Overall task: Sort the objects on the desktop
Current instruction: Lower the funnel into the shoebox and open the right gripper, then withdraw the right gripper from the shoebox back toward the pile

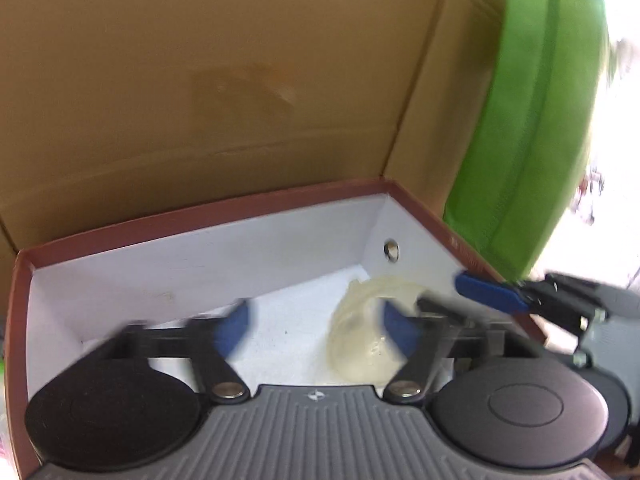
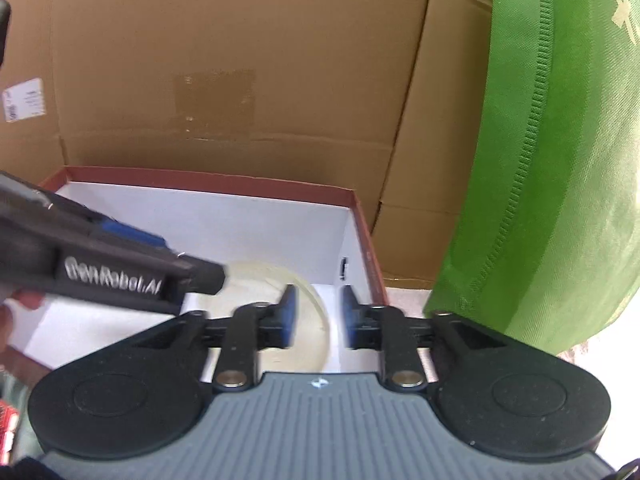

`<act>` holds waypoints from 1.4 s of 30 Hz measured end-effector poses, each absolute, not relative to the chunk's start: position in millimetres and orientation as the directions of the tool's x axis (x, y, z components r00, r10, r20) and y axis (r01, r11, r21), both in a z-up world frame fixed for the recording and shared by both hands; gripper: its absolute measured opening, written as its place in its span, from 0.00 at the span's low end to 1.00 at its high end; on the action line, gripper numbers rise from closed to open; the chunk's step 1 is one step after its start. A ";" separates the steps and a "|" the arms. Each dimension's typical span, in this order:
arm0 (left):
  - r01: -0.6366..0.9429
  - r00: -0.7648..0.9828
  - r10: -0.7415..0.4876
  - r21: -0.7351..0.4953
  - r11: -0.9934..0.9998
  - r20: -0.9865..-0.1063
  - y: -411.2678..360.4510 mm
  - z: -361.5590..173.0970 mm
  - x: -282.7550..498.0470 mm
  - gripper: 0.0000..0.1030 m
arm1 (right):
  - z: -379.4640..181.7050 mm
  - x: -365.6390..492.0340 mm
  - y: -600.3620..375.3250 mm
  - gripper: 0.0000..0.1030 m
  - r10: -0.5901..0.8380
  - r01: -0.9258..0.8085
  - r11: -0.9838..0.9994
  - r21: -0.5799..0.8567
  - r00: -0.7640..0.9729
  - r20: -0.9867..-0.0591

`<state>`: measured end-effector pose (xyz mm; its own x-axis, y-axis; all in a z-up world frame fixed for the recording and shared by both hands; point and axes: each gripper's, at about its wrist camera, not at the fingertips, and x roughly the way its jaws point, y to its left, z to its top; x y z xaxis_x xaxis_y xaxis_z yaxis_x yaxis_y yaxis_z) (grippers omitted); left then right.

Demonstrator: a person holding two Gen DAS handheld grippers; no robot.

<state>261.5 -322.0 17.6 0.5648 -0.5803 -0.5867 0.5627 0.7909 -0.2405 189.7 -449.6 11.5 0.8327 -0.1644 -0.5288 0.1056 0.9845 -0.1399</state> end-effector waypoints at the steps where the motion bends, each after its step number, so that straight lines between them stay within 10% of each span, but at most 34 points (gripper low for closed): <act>1: 0.562 0.569 -0.615 -0.288 0.775 -0.545 -313.0 19.0 259.8 0.85 | 13.2 186.7 -447.3 0.46 -0.149 0.091 0.987 -0.135 0.839 -0.523; 8: 0.555 0.616 -0.659 -0.355 0.752 -0.432 -283.2 38.1 239.3 0.96 | 24.2 164.6 -425.3 0.78 -0.197 0.099 0.970 -0.223 0.859 -0.473; 14: 0.541 0.699 -0.601 -0.261 0.799 -0.388 -257.6 49.0 209.3 0.98 | 36.8 139.3 -411.8 0.85 -0.198 0.133 0.975 -0.179 0.886 -0.419; 42: 0.437 0.833 -0.442 -0.094 0.894 -0.331 -117.5 10.7 64.2 0.97 | 16.1 14.4 -297.8 0.86 -0.097 0.100 0.995 -0.016 0.893 -0.439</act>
<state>64.2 -117.5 10.7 0.8334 -0.4425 -0.3313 0.4373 0.8943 -0.0943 14.4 -297.8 16.1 0.8932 -0.0972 -0.4390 0.1005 0.9948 -0.0159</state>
